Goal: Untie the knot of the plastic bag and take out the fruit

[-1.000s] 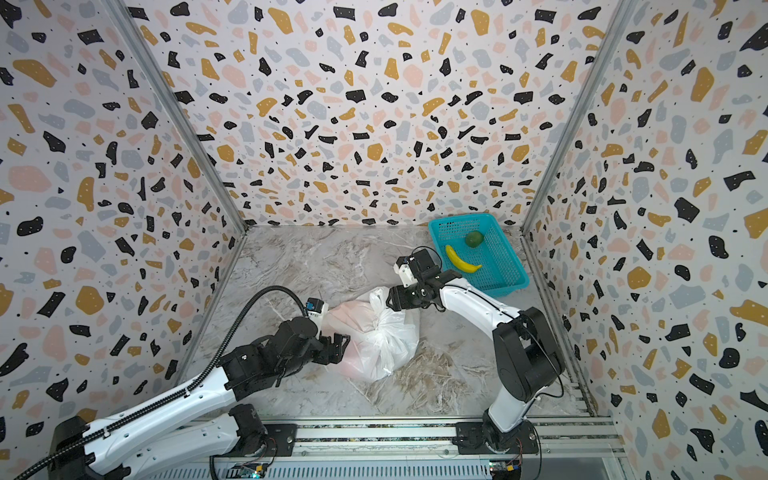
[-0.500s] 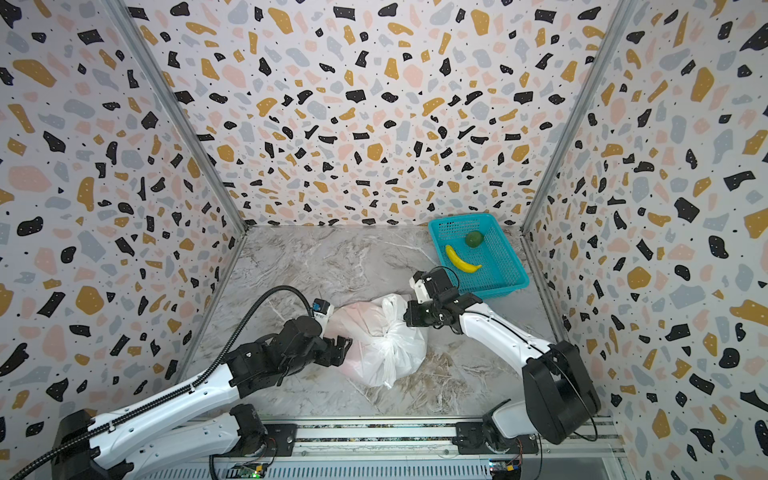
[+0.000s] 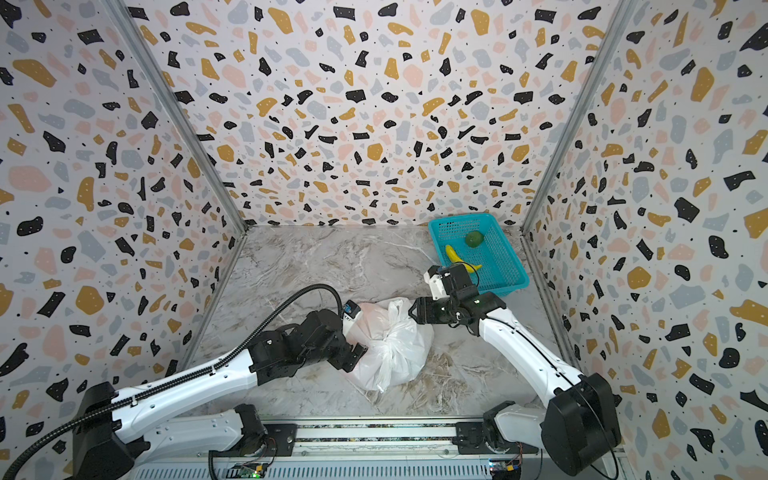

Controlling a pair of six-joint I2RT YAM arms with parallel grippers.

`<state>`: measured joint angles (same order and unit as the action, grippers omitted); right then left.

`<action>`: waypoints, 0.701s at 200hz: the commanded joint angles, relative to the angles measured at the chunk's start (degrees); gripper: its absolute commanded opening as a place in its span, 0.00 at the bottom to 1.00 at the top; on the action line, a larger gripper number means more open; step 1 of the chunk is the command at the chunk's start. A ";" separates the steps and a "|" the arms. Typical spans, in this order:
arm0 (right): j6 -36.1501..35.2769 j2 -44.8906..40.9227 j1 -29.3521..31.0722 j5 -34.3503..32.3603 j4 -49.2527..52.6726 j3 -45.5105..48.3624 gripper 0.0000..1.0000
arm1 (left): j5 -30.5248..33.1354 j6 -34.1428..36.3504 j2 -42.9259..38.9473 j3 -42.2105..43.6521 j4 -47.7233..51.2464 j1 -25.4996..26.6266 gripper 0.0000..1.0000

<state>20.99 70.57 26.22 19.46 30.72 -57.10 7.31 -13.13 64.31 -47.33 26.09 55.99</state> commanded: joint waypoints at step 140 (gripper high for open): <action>-25.95 -8.05 0.56 2.77 0.05 1.41 0.77 | -2.30 19.51 10.87 5.82 -19.50 1.05 0.68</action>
<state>-1.08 65.21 26.17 21.28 31.81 -56.47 3.79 4.97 74.91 -43.44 11.64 56.75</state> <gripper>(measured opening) 0.768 0.718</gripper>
